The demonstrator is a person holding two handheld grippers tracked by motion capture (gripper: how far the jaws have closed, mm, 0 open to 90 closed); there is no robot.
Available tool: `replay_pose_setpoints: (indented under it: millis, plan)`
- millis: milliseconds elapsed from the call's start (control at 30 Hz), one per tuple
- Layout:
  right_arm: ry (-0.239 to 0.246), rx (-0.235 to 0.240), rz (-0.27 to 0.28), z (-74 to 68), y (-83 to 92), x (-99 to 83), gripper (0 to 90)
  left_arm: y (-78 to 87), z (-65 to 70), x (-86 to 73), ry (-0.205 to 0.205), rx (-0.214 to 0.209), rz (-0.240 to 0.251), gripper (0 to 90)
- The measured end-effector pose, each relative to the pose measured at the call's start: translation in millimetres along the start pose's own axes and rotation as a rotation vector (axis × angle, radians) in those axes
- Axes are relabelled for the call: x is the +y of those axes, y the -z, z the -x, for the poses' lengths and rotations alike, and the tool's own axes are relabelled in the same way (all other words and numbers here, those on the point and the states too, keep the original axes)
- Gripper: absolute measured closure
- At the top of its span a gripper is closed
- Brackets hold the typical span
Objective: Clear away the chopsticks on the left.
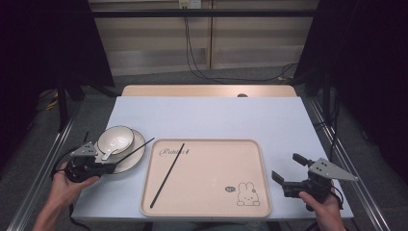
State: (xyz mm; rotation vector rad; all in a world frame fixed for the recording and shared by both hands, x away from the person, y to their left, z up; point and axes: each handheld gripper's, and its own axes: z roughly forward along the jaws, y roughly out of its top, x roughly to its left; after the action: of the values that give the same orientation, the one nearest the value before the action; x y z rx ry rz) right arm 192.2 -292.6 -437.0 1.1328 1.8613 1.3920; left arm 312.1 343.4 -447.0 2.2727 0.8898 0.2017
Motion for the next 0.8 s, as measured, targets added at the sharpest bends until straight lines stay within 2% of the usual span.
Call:
replay_pose_setpoints:
  millis: [233,333,633,700,800]
  plan:
    - [0.001,0.0,0.0,-0.1,0.1,0.1,1.6,5.1,2.0,-0.4,0.038,-0.009,0.026,85.7]
    - [0.003,0.008,-0.001,0.3,0.6,0.2,1.6,6.4,2.8,0.0,0.034,-0.009,0.036,85.8]
    - [0.006,0.007,0.002,0.7,0.7,0.2,1.6,11.5,13.0,0.0,0.066,-0.025,0.078,85.8]
    - [0.005,0.004,0.003,0.3,1.0,0.4,1.6,12.7,15.6,-0.5,0.063,-0.022,0.083,85.8]
    - [0.008,0.005,0.005,0.3,0.8,0.5,1.6,14.7,19.2,-0.2,0.084,-0.014,0.099,85.8]
